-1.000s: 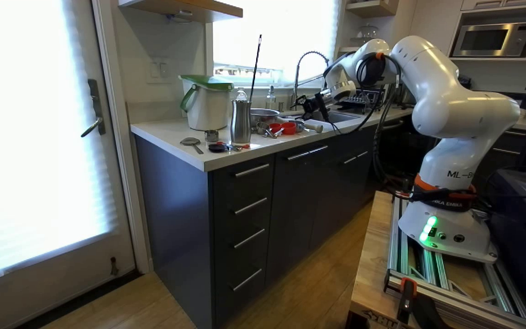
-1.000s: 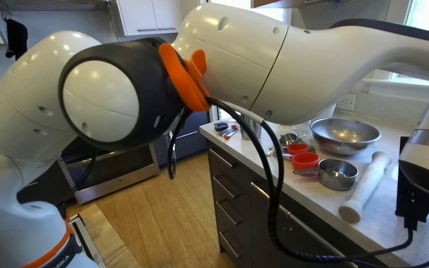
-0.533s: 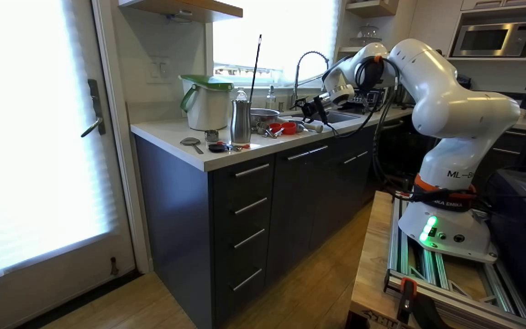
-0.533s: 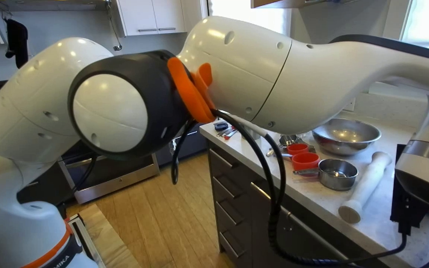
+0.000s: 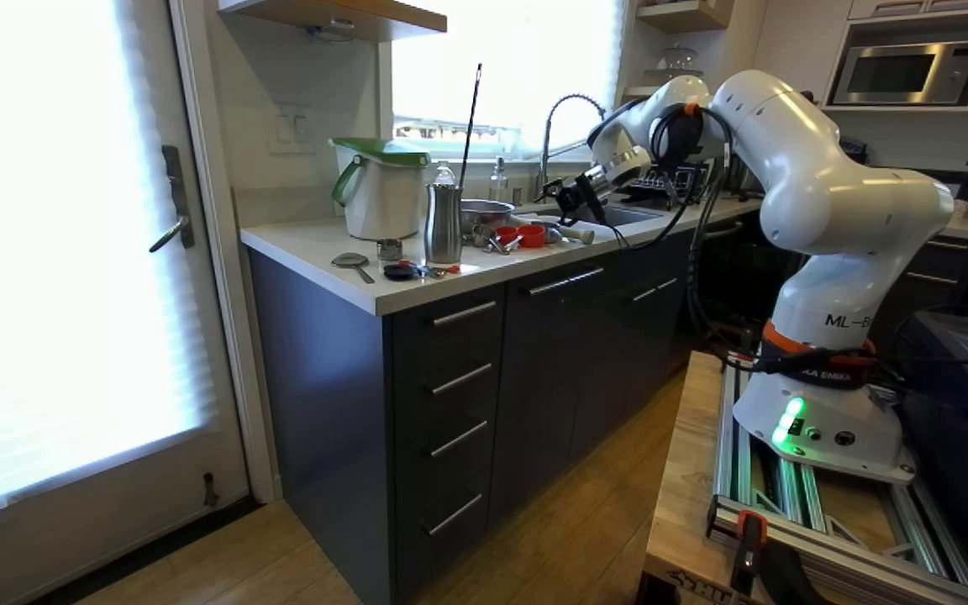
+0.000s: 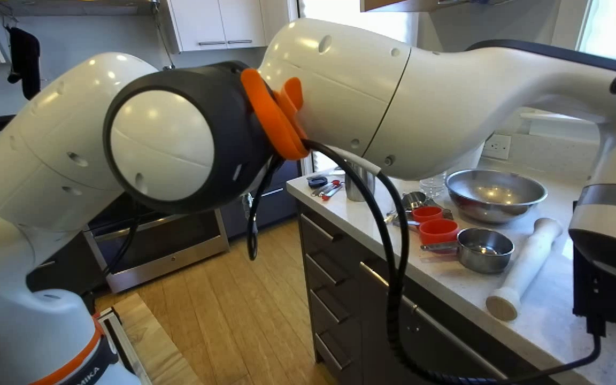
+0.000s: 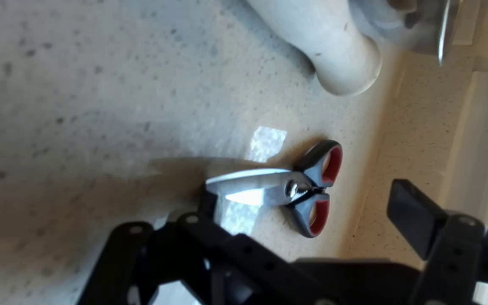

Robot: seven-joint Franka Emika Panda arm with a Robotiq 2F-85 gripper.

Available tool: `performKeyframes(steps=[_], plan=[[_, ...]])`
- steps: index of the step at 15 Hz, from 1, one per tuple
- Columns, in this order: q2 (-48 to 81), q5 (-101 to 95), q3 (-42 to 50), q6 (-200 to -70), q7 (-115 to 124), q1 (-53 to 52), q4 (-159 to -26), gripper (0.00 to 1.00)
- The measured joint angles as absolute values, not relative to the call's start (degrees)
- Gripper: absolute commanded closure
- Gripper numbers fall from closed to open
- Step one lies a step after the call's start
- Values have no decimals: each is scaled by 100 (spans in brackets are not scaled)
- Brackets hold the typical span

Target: Remove the black and red scissors from the metallic dishpan and place on the worktop

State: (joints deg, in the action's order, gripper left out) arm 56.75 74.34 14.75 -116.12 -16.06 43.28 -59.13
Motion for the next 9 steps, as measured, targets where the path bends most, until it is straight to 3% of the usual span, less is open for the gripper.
performKeyframes(steps=[9], plan=[[5154,5406,2731,-11651,-1064,3569,-5930,0]])
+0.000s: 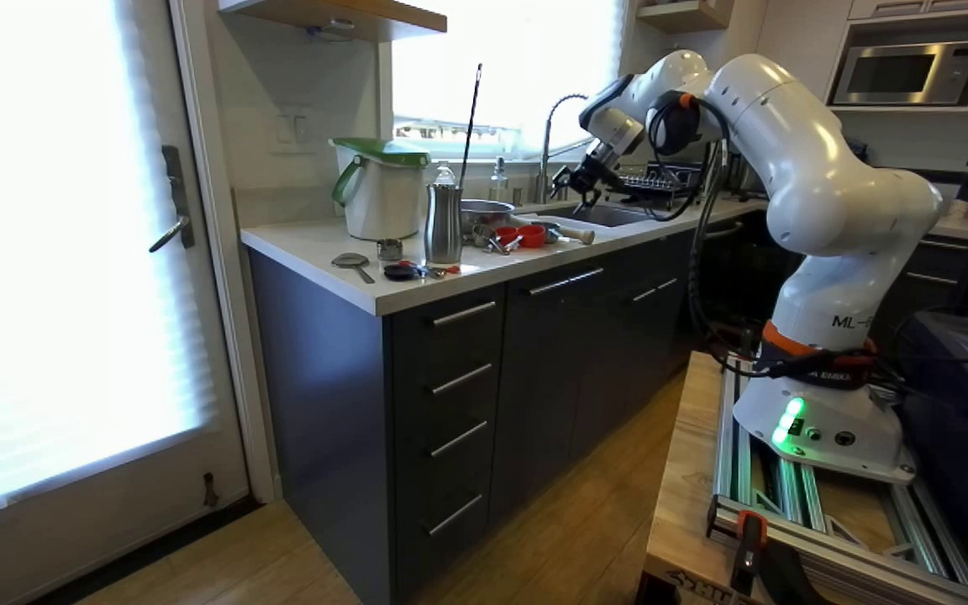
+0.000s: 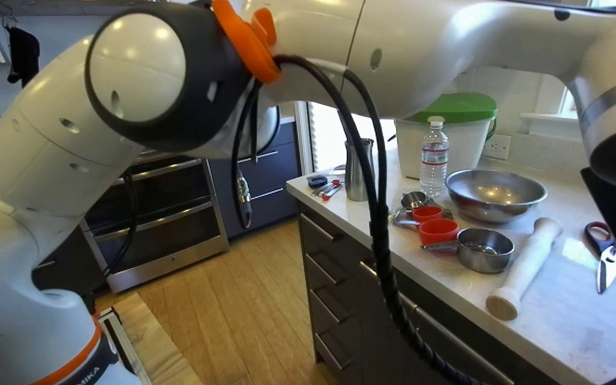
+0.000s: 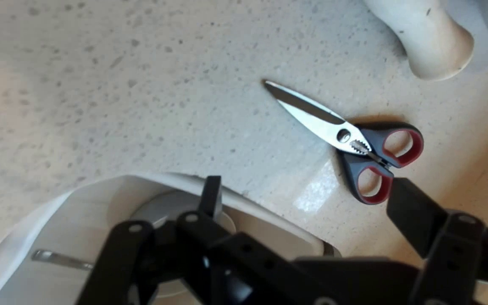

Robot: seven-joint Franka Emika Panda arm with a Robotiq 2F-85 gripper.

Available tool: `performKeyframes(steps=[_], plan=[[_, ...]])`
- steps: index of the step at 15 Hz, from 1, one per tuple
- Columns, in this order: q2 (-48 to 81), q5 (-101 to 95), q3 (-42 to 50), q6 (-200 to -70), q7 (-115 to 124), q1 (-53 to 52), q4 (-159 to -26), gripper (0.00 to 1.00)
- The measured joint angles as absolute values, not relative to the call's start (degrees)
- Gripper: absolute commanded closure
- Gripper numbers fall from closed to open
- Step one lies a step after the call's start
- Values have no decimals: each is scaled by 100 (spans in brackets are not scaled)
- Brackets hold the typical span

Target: Remove the black and red scissors from the metallic dishpan and place on the worktop

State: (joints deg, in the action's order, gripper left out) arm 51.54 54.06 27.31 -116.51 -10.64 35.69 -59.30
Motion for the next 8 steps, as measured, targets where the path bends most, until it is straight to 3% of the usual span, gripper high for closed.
performKeyframes(steps=[8], plan=[[3522,3731,3514,-9682,-1471,2934,-6550,0]])
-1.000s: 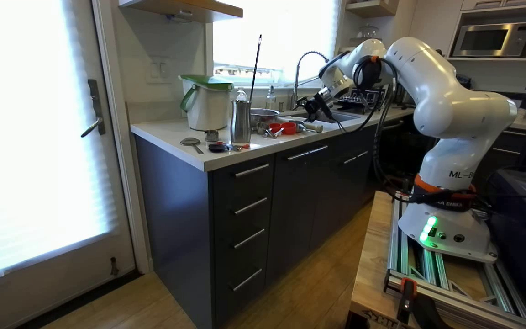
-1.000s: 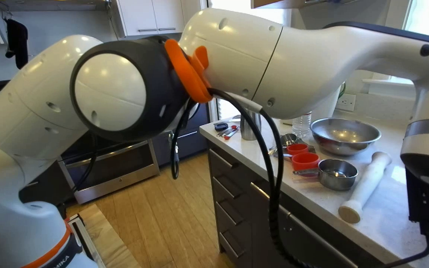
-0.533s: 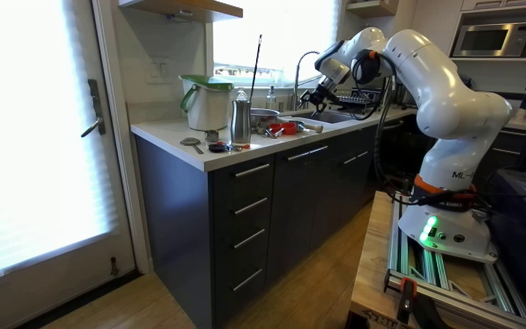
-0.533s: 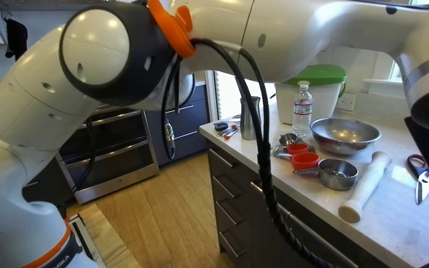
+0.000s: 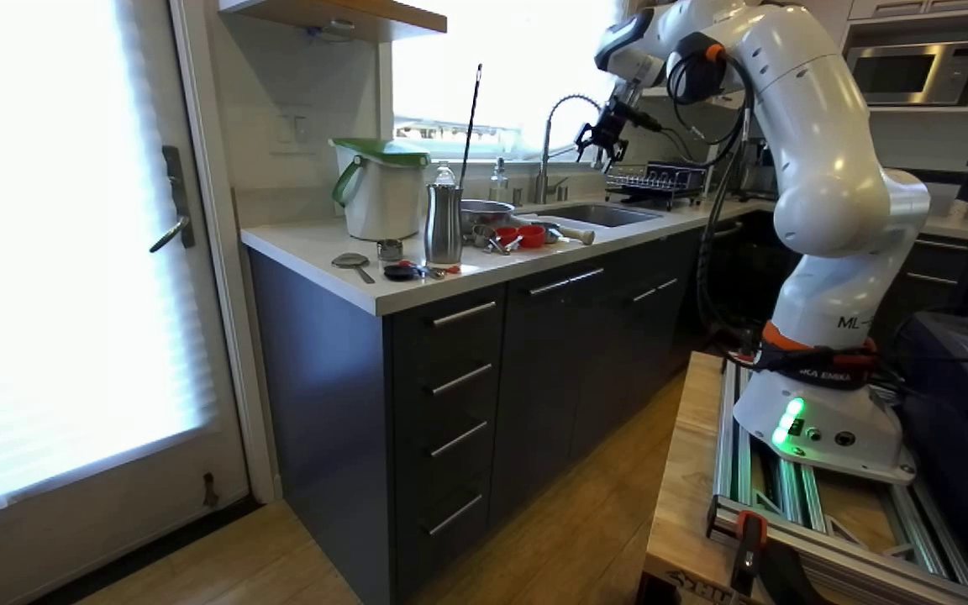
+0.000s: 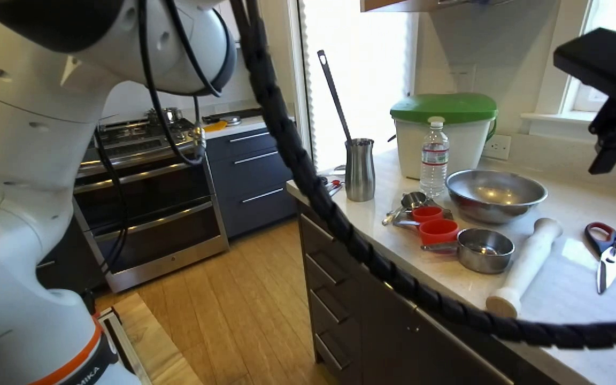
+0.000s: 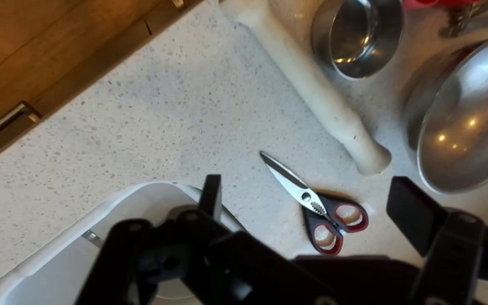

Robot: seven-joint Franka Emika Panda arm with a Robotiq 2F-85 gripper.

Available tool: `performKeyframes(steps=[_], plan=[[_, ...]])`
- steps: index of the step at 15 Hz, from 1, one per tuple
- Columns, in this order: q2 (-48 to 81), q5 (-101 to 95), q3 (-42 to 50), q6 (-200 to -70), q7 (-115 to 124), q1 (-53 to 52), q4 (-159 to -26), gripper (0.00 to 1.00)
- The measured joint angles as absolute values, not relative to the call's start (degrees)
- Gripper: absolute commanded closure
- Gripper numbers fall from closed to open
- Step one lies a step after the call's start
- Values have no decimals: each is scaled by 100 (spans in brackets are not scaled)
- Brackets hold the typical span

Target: Remove the black and red scissors from the metallic dishpan and place on the worktop

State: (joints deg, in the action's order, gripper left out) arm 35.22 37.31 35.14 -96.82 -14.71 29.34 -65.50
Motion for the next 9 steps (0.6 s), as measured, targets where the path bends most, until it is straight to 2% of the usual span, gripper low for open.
performKeyframes(steps=[5,9], plan=[[2403,2612,3735,-9782,-1589,1920,-7686,0],[1520,1698,3782,-10460,-1460,1062,-8750,0]])
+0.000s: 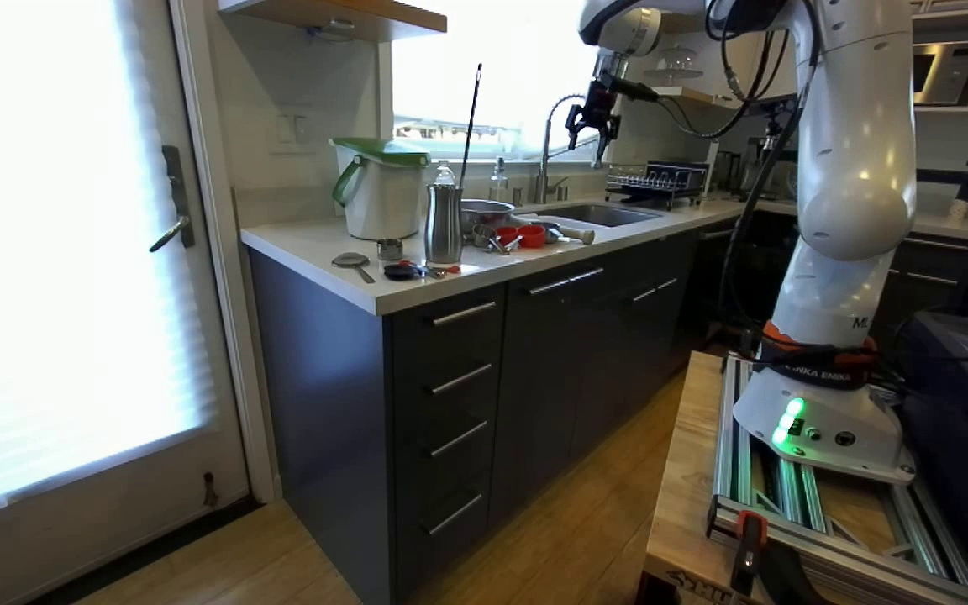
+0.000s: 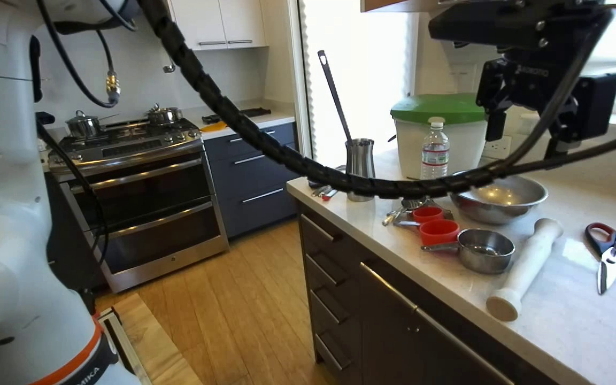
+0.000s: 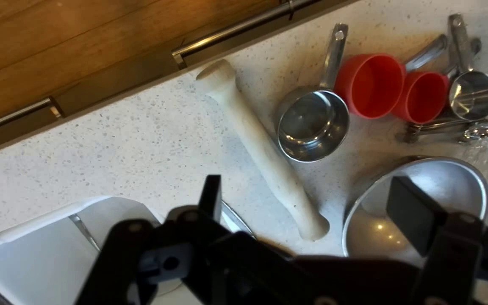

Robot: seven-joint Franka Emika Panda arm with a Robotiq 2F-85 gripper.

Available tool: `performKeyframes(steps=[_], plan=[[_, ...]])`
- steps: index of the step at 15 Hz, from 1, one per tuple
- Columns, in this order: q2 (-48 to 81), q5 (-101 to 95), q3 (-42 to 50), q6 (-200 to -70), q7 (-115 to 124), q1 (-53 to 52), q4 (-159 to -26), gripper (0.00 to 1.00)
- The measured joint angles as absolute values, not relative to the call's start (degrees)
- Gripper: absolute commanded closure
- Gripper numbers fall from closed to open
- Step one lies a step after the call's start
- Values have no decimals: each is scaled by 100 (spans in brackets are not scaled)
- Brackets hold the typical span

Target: Remove the black and red scissors from the metallic dishpan and place on the worktop

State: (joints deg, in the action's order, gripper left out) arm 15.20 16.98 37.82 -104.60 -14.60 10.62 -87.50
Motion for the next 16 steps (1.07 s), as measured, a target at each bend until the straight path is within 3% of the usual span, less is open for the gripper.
performKeyframes(steps=[3,16], plan=[[1006,1183,3654,-11033,-1240,756,-9447,0],[1045,1183,3261,-11031,-1239,1173,-9317,0]])
